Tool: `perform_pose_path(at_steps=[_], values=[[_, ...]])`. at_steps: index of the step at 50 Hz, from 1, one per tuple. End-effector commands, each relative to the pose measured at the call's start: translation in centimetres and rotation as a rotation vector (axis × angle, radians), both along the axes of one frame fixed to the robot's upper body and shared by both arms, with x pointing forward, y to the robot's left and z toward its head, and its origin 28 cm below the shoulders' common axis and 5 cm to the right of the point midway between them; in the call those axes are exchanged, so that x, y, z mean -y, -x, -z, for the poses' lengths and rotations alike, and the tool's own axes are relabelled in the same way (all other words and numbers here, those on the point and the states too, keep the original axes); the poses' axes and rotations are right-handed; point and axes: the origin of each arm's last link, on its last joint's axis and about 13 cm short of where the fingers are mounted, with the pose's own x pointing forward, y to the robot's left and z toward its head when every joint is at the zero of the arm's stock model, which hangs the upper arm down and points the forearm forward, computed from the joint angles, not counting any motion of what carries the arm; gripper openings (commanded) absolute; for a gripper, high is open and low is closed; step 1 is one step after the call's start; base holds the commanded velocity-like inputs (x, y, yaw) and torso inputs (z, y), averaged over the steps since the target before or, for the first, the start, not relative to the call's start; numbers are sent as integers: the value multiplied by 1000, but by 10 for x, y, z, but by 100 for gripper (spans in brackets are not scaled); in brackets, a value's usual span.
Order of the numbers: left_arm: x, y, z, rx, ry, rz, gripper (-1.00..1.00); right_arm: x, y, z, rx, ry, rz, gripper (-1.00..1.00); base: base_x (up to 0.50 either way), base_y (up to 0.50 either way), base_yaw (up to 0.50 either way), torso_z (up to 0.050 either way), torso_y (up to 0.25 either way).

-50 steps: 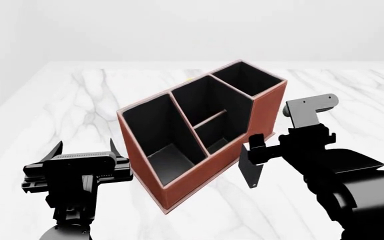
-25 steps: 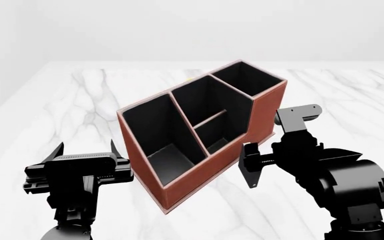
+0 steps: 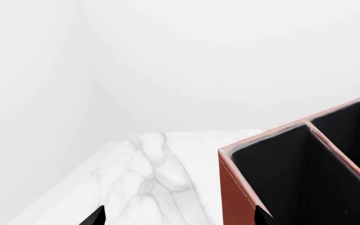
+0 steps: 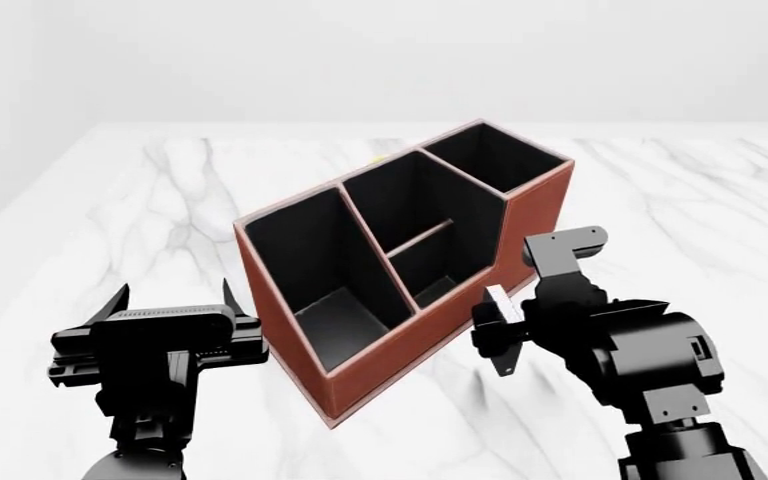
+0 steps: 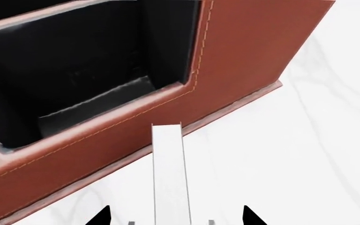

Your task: Pick up the book and place it in the left compartment of the caddy.

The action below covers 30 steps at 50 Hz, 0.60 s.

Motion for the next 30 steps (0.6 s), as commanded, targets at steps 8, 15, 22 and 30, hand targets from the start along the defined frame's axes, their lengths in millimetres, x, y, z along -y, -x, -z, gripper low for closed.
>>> perform_pose_path(at_steps=[8,15,22,30], values=[[-1,1,2,-2,1,-1,100,-6,-13,18,-59,27,2,100,0,0,0,0,0],[-1,1,3,-2,2,-3,100,-5,-17,25,-84,28,7,100,0,0,0,0,0],[-1,1,3,-5,2,-3,100,-4,-20,29,-104,26,10,100,0,0,0,0,0],[-1,1,3,-5,2,-1,100,-5,-20,34,-128,44,5,100,0,0,0,0,0]])
